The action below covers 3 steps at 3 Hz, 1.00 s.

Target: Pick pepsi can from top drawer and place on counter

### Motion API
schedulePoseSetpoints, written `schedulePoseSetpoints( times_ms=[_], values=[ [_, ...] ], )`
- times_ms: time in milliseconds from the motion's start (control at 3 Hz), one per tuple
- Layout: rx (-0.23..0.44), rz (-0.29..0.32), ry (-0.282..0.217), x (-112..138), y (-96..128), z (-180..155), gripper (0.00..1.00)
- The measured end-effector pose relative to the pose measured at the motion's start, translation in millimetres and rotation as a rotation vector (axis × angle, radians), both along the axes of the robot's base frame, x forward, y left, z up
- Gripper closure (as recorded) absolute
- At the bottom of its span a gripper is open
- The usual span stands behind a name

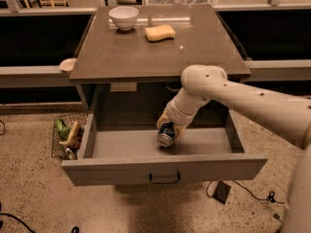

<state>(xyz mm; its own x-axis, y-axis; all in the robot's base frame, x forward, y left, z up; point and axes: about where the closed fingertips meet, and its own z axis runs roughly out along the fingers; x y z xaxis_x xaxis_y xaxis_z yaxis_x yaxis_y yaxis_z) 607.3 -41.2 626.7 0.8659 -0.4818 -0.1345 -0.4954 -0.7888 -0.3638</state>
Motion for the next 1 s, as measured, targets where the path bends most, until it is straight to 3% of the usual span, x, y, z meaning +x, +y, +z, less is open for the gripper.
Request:
schedulePoseSetpoints(
  times_ms=[667,1000],
  values=[
    [0.018,-0.242,-0.027,-19,-45,83,1.00],
    [-0.025,-0.310,-0.061,-23,-53,106,1.00]
  ],
)
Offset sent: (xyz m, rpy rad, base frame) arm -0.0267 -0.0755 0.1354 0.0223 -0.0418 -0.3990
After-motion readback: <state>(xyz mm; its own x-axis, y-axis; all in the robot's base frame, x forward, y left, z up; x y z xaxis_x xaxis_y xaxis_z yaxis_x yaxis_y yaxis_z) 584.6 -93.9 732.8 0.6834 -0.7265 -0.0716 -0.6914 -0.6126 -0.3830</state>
